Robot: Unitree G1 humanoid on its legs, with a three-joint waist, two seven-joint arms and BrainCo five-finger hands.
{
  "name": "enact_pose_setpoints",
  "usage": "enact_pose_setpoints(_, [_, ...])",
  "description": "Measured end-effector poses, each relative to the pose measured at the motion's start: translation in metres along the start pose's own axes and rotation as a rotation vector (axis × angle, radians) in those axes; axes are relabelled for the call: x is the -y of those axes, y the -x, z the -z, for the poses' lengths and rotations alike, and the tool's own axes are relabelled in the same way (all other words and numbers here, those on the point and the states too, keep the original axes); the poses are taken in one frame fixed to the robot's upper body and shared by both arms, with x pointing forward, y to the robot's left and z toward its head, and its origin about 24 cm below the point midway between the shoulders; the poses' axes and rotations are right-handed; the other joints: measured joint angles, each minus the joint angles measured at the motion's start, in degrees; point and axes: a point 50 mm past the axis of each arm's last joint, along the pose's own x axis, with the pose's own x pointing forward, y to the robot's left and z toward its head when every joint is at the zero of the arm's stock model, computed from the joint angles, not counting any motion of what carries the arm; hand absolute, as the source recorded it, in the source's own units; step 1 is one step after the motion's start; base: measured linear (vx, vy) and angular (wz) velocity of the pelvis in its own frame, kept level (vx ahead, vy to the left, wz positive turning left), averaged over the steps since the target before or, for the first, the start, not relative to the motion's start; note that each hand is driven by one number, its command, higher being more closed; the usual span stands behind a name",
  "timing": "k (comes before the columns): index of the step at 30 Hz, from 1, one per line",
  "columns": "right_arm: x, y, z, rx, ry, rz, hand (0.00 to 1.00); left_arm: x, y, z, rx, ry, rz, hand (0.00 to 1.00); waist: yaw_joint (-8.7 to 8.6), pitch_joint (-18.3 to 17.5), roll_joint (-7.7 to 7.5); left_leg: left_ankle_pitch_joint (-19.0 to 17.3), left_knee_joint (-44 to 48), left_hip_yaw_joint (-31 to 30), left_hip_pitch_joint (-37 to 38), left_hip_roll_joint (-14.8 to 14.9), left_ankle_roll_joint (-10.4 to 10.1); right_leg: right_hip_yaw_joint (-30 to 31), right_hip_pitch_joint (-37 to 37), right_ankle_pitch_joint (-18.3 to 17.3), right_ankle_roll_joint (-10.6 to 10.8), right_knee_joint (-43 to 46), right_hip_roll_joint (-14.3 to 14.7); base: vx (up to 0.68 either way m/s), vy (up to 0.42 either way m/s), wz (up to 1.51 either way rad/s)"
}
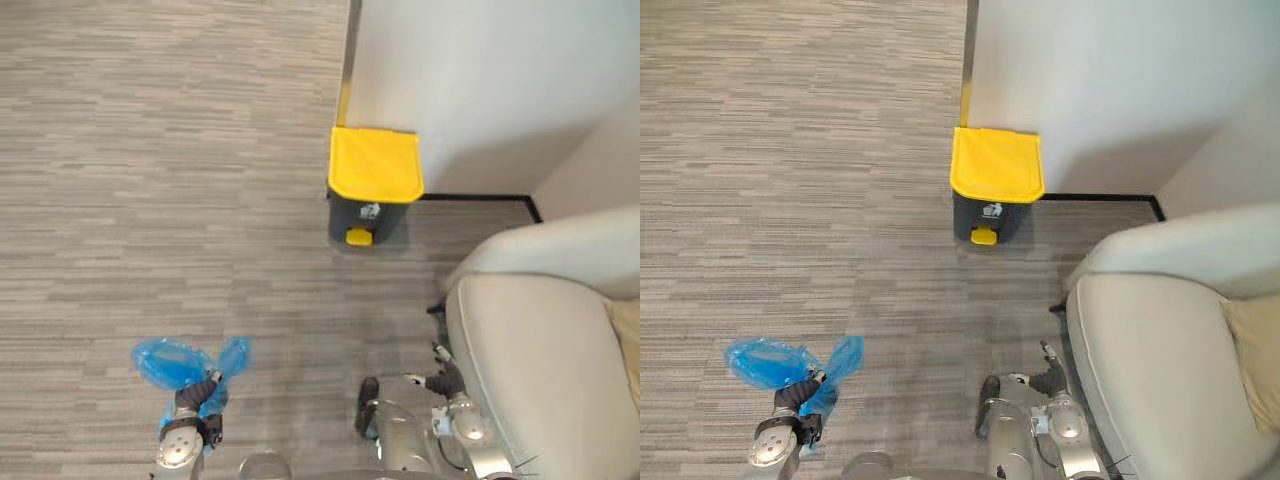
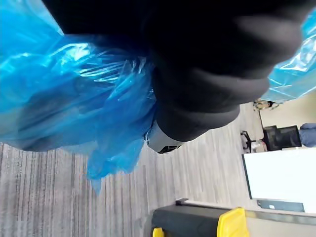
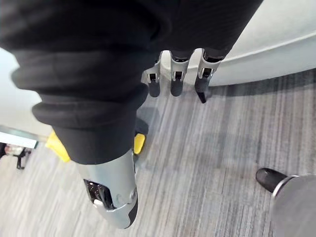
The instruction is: Gather rubbish on tea table into small bin, then transfer packed bag to large trash can.
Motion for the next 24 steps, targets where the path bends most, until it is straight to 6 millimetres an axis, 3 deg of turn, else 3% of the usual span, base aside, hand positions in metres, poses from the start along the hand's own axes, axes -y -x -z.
enact_pose_setpoints(1, [0.001,-0.001,-0.002,0.008,0.001,0.003,0.0,0.003,0.001,0.002,-0.008,0.008,0.005,1.0,-0.02,0.45,0.94,2.76,5.55,-0.45,-2.33,1.57,0.85,-0.23,1.67,-1.09,-0.41,-0.23,1.05,0.5,-0.249,-0.06])
enact_pose_setpoints(2, [0.001,-0.002,-0.004,0.013,-0.001,0.004,0.0,0.01,0.003,0.004,-0.018,0.031,0.014,1.0,0.3,0.79,2.37,9.55,15.61,-1.24,-5.88,4.83,3.08,-0.37,6.02,-2.62,-1.5,-2.62,3.14,0.5,-0.157,-0.24])
enact_pose_setpoints(4, [-0.003,-0.002,-0.008,0.024,-0.028,0.007,0.0,0.019,0.005,0.006,-0.026,0.039,0.039,1.0,1.72,0.93,2.23,4.1,22.96,-0.77,-10.71,5.7,3.22,0.3,11.95,-4.42,-2.48,-6.31,4.91,0.5,-0.095,-0.29])
enact_pose_setpoints(5, [-0.003,-0.003,-0.01,0.029,-0.037,0.009,0.0,0.022,0.003,0.002,-0.015,0.037,0.051,1.0,1.78,1.16,0.78,1.33,21.0,0.46,-14.75,3.81,3.91,0.72,15.31,-4.64,-2.47,-9.8,4.9,0.47,-0.079,-0.2])
enact_pose_setpoints(7, [-0.001,-0.006,-0.014,0.043,-0.042,0.017,0.0,0.022,0.0,-0.001,-0.001,0.038,0.053,1.0,2.55,1.27,-0.31,0.65,13.37,2.99,-18.94,1.83,4.67,1.83,18.65,-4.67,-2.37,-13.69,4.92,0.51,-0.038,-0.3])
enact_pose_setpoints(8, [0.002,-0.008,-0.014,0.039,-0.043,0.03,0.0,0.023,-0.001,-0.003,0.005,0.04,0.053,1.0,3.21,1.65,-0.87,0.95,4.8,3.22,-20.94,-0.14,4.36,2.95,21.16,-4.96,-1.29,-15.74,4.81,0.57,0.072,-0.46])
enact_pose_setpoints(9, [0.003,-0.01,-0.012,0.024,-0.046,0.042,0.0,0.022,-0.001,-0.003,0.003,0.042,0.049,1.0,3.3,1.74,-0.95,2.46,-4.72,2.69,-21.26,-1.74,2.61,3.78,22.99,-5.28,0.27,-16.59,4.63,0.57,0.112,-0.51])
enact_pose_setpoints(10, [0.005,-0.011,-0.011,0.016,-0.052,0.056,0.0,0.022,0.0,-0.002,-0.001,0.044,0.046,1.0,3.35,1.65,-0.78,4.54,-10.67,2.04,-20.66,-2.54,2.11,4.21,23.74,-5.91,1.2,-16.66,4.66,0.49,0.173,-0.74])
enact_pose_setpoints(11, [0.007,-0.011,-0.007,-0.006,-0.052,0.068,0.0,0.021,0.002,0.002,-0.013,0.045,0.041,1.0,4.12,1.53,-0.32,17.24,-15.2,1.46,-19.29,-3.1,6.39,6.1,24.8,-8.05,3.43,-15.71,4.93,0.49,0.148,-0.57])
enact_pose_setpoints(12, [0.003,-0.009,-0.004,-0.021,-0.059,0.066,0.0,0.018,-0.001,0.0,-0.01,0.04,0.035,1.0,4.31,0.88,-2.27,15.89,-13.94,2.28,-19.09,-4.67,7.03,6.4,25.09,-8.54,4.39,-15.34,2.9,0.51,0.15,-0.42])
enact_pose_setpoints(15, [0.006,-0.008,0.001,-0.039,-0.064,0.082,0.0,0.022,-0.009,-0.013,0.035,0.05,0.042,1.0,3.76,0.38,-3.42,11.93,-13.45,3.05,-18.48,-7.46,8.72,5.27,23.9,-9.25,6.4,-10.54,-0.91,0.45,0.152,0.13])
enact_pose_setpoints(18, [-0.003,-0.006,0.005,-0.061,-0.079,0.066,0.0,0.017,-0.005,-0.008,0.016,0.018,0.043,1.0,2.27,0.48,-3.22,7.63,-16.6,3.4,-9.18,-9.9,9.93,5.38,15.29,-7.0,9.82,17.61,-6.33,0.42,0.153,0.04])
enact_pose_setpoints(19, [-0.005,-0.005,0.008,-0.075,-0.08,0.058,0.0,0.014,-0.006,-0.008,0.02,0.002,0.042,1.0,2.18,0.41,-3.21,7.06,-17.35,3.11,-7.25,-9.94,10.2,5.26,13.76,-8.35,7.95,20.51,-6.32,0.37,0.067,0.25])
enact_pose_setpoints(21, [-0.008,-0.004,0.008,-0.076,-0.082,0.05,0.0,0.008,-0.008,-0.011,0.032,-0.016,0.036,1.0,1.37,0.56,-2.83,6.96,-19.62,1.73,-4.51,-9.92,10.13,4.61,10.66,-10.52,6.81,19.18,-5.1,0.38,0.003,0.39])
enact_pose_setpoints(24, [-0.006,-0.005,0.01,-0.09,-0.075,0.054,0.0,0.005,-0.01,-0.014,0.04,-0.026,0.028,1.0,0.43,0.39,-3.1,6.94,-21.28,-0.43,-1.63,-9.43,10.0,2.92,7.31,-9.99,5.0,2.1,-1.6,0.31,-0.068,0.43])
